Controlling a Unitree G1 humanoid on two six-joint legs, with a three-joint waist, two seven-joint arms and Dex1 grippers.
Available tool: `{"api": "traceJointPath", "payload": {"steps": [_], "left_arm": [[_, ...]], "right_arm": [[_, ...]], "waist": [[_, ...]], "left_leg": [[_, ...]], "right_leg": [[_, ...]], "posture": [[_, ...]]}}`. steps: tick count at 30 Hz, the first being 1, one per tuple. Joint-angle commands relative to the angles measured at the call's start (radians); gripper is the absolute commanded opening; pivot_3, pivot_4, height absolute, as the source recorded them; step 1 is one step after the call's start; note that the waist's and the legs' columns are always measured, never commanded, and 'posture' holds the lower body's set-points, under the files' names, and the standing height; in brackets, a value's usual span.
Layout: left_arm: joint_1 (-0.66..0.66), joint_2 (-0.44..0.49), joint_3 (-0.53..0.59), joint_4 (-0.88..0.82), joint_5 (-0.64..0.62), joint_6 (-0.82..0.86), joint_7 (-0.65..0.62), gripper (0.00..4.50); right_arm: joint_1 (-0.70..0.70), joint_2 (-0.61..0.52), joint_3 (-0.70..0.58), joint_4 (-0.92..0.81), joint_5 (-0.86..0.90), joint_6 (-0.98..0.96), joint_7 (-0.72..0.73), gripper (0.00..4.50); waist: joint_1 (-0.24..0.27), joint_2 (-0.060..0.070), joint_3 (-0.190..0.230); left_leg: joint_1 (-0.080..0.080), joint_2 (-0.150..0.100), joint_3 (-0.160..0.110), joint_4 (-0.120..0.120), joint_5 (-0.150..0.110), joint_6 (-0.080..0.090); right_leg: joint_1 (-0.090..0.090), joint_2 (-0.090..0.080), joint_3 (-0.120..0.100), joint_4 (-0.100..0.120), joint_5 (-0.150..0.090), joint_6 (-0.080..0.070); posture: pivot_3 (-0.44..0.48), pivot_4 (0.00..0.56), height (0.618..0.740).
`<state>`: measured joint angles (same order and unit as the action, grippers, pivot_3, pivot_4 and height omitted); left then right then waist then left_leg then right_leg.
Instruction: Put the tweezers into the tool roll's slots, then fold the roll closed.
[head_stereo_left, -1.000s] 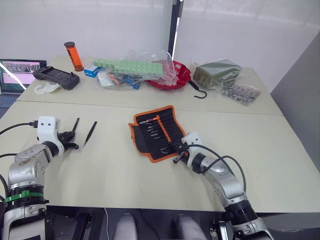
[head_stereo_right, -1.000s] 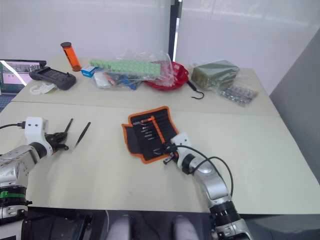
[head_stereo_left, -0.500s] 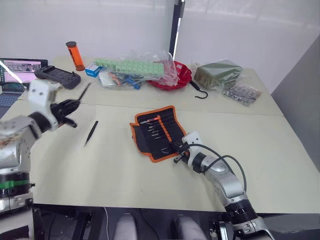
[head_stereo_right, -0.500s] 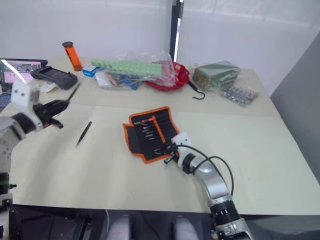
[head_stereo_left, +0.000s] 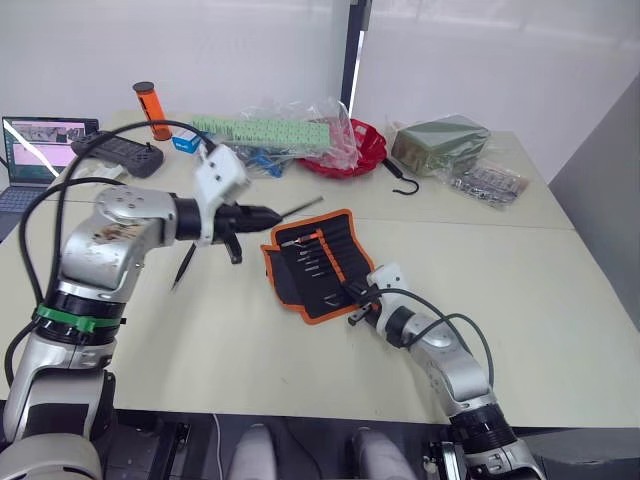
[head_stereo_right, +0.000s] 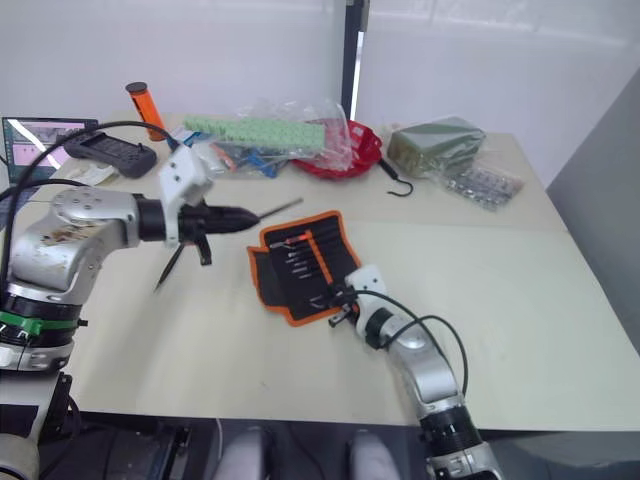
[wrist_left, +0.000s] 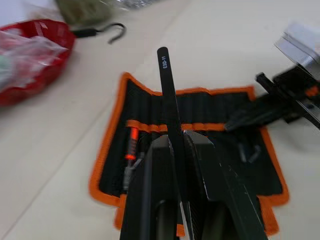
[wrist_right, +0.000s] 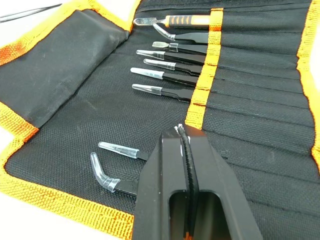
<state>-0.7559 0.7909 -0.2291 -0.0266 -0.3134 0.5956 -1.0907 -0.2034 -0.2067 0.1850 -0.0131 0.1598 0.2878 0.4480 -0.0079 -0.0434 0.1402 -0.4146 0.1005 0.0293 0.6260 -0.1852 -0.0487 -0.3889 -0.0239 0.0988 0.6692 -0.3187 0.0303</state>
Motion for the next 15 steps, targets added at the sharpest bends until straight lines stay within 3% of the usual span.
{"api": "traceJointPath", "payload": {"steps": [1, 15], "left_arm": [[-0.017, -0.012, -0.061, 0.014, 0.065, -0.045, -0.035, 0.03], [-0.044, -0.162, -0.165, 0.108, 0.215, -0.016, -0.003, 0.03]], "right_arm": [[0.056, -0.025, -0.04, 0.011, -0.024, 0.054, -0.044, 0.0], [0.105, -0.039, -0.058, -0.089, -0.018, 0.103, -0.08, 0.0]], "waist": [[0.004, 0.001, 0.001], [0.019, 0.002, 0.001]], "left_leg": [[-0.001, 0.0, 0.0, 0.0, 0.0, 0.0], [-0.005, -0.001, -0.001, 0.002, 0.0, 0.0]], "right_leg": [[0.0, 0.0, 0.0, 0.0, 0.0, 0.0], [-0.001, 0.0, -0.001, -0.004, 0.001, 0.002]], "posture": [[0.0, 0.15, 0.737], [0.0, 0.15, 0.737]]}}
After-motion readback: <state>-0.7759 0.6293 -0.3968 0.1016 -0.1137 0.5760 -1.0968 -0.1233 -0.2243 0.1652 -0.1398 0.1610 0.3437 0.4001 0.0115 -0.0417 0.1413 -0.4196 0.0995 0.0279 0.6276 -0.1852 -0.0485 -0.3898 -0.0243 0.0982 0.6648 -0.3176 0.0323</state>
